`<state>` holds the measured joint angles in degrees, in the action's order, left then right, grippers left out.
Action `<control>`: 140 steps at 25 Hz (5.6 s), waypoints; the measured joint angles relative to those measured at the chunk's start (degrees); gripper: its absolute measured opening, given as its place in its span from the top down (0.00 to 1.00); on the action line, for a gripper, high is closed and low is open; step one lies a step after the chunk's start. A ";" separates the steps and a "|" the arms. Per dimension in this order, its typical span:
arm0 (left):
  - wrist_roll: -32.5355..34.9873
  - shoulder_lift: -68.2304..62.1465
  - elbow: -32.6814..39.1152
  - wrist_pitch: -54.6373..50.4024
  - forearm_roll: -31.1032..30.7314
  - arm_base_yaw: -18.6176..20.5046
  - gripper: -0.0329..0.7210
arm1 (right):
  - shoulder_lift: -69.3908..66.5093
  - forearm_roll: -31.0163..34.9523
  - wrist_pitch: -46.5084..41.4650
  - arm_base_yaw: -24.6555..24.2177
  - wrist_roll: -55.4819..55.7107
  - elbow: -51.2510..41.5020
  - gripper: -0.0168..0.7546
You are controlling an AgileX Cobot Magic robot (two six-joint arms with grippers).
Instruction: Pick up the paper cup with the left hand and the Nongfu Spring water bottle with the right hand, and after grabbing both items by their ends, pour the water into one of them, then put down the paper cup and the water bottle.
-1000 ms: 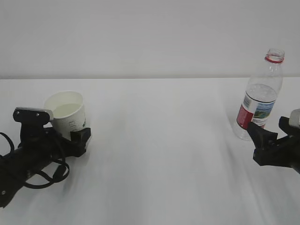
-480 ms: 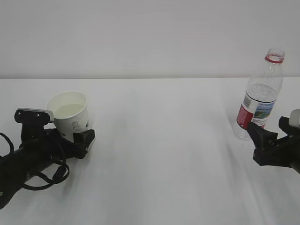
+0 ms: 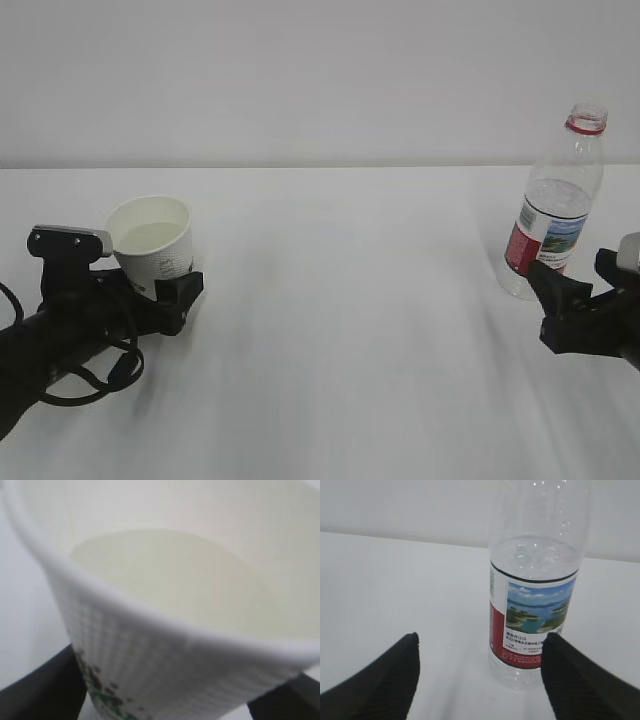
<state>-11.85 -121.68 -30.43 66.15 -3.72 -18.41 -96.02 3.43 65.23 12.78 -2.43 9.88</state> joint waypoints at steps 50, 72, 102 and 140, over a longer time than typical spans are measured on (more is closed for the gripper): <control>-0.29 20.64 17.12 0.14 -3.14 0.00 0.12 | 4.00 -1.58 0.00 0.00 1.12 0.00 0.24; -3.03 37.30 17.30 0.05 -3.26 0.00 0.14 | 21.85 -0.12 -16.68 0.00 1.21 8.42 0.24; -5.99 63.05 17.96 -7.94 -2.65 0.00 0.17 | 47.09 -0.12 -51.89 0.00 -2.18 20.91 0.24; -6.07 86.78 3.63 -60.54 -8.38 0.00 0.20 | 60.15 -5.24 -99.55 0.00 -2.32 40.23 0.24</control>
<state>-17.92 -34.91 -26.80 5.62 -12.11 -18.41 -35.87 -1.81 -34.33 12.78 -4.75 50.11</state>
